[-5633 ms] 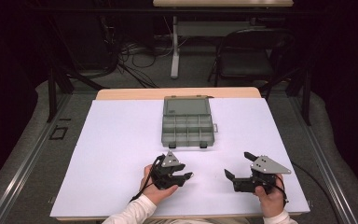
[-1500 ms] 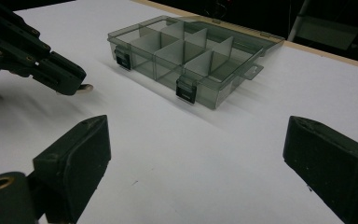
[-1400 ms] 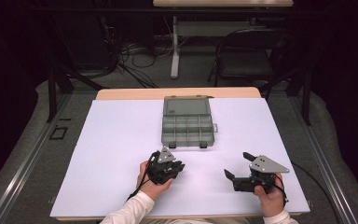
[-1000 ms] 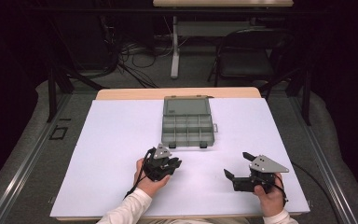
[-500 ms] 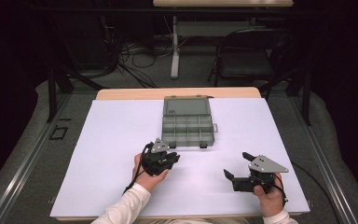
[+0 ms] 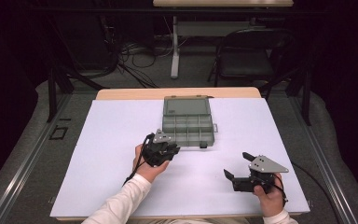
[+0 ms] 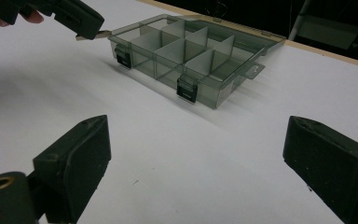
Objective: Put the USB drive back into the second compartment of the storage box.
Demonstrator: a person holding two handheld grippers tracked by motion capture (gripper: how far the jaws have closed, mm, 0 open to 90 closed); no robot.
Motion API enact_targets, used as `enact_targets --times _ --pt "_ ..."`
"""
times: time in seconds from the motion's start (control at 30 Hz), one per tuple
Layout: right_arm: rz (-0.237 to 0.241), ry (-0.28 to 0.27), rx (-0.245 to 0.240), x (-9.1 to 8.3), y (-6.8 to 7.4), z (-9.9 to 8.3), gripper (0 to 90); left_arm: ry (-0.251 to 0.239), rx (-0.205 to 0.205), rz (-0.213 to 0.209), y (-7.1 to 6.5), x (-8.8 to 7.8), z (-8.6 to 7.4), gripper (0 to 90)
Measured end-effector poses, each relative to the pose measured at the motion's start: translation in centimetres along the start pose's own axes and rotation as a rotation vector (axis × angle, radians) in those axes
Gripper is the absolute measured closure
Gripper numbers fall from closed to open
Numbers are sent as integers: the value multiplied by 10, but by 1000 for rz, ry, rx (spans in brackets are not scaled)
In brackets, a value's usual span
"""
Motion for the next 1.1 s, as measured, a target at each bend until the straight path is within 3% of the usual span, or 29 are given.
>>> enact_targets --times 0.43,1.1 --pt "-2 3 -1 0 0 0 73 3 12 19 12 -6 19 791" --pt "-1 4 4 0 0 -1 75 40 28 77 31 5 46 791"
Point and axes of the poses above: each handheld gripper's, and its own axes: x roughly forward along the jaws, z roughly out of its top, y roughly to its left, the point moved 3 cm from there along x, roughly forward along the jaws, and after that the axes turned 5 degrees about x, right-handed, at the moved point
